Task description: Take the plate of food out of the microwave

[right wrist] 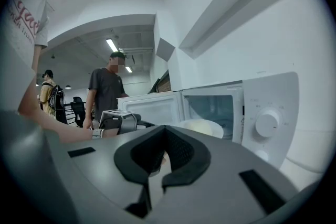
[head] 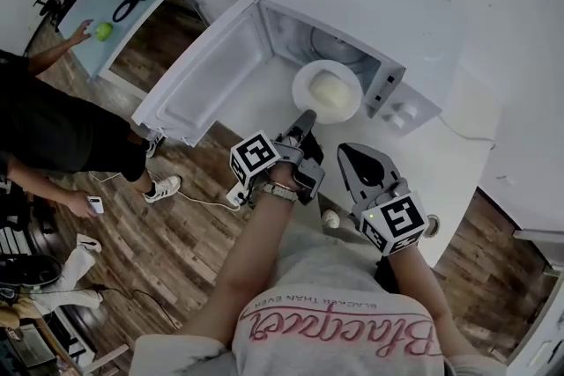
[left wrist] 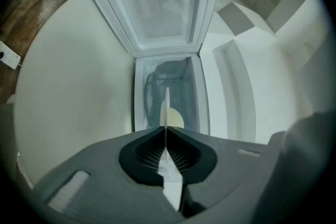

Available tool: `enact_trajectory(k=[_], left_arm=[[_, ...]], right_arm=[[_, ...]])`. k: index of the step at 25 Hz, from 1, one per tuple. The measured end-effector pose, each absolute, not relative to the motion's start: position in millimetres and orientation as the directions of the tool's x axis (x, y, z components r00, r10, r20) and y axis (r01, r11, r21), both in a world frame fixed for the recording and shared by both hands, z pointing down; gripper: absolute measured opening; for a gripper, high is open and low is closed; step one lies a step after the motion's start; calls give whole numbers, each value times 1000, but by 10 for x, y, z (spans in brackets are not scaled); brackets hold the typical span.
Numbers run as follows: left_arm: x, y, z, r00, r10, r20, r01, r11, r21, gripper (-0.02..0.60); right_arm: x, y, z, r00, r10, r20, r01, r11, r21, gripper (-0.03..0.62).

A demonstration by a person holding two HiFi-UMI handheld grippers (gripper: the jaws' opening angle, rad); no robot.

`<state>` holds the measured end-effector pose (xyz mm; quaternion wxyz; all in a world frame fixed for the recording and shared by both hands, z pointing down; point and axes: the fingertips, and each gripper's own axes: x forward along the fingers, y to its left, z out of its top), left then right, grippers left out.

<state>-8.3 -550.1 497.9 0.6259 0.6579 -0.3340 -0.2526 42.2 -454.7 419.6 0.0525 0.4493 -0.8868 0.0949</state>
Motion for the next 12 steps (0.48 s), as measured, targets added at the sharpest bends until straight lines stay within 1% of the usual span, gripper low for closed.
enact_trajectory(k=[12], left_arm=[[-169, -5076, 4798, 630, -774, 57, -112, -18, 994, 17]], right_arm=[[393, -4209, 4077, -612, -778, 138, -790, 602, -111, 5]])
